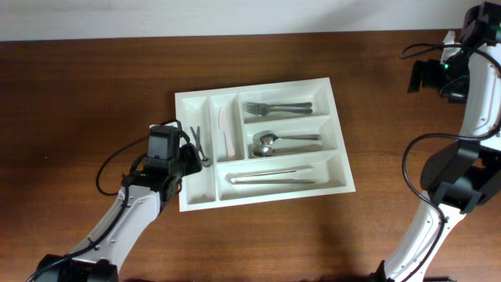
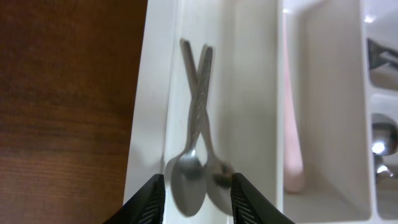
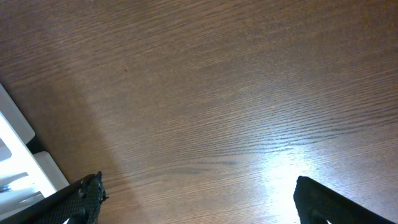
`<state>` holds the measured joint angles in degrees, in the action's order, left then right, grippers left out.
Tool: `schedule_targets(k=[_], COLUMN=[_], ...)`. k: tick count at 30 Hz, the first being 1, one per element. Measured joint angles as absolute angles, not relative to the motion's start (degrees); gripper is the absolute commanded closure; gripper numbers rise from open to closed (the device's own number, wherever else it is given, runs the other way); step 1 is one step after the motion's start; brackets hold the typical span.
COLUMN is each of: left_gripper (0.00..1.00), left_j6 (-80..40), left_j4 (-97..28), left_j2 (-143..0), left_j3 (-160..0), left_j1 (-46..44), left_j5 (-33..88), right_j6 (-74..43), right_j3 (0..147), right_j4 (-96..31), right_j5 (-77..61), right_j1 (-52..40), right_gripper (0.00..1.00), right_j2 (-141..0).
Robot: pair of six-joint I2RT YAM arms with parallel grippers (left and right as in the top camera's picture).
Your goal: Pack container
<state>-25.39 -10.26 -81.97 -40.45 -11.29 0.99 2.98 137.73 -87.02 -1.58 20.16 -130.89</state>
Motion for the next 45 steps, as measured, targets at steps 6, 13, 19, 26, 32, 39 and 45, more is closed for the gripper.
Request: schedule_targets(k=[6, 13, 19, 26, 32, 39, 45], left_gripper=[0.64, 0.4, 0.32, 0.0, 0.01, 0.01, 0.01], left_j6=[-23.79, -19.07, -15.29, -13.47, -13.65, -13.65, -13.65], left_j4=[-15.51, -28.4, -32.62, -33.5, -33.63, -33.65, -33.65], left_j2=[-82.0, -81.36, -75.75, -71.46, -71.46, -71.46, -71.46], left_j3=[-44.58, -54.13, -56.62, -56.82, -56.82, -56.82, -56.82], left_j1=[-11.29, -11.03, -6.5, 6.11, 13.93, 14.59, 14.59], left_j5=[0.19, -10.55, -20.91, -25.06, -26.0, -26.0, -26.0], right_j6=[2.98, 2.98, 2.98, 2.96, 2.98, 3.01, 3.01], right_j3=[137.73, 137.73, 137.73, 137.73, 137.73, 137.73, 137.73], right_j4=[-87.02, -87.02, -87.02, -87.02, -87.02, -87.05, -87.02], right_j5=[-1.58, -1.58, -1.58, -1.58, -1.58, -1.58, -1.58], right_j1=[20.16, 20.16, 20.16, 20.16, 20.16, 20.14, 20.16], right_gripper=[0.01, 0.01, 0.01, 0.01, 0.01, 0.01, 0.01], right_j2=[-130.89, -130.89, -130.89, -130.89, -130.89, -130.89, -130.89])
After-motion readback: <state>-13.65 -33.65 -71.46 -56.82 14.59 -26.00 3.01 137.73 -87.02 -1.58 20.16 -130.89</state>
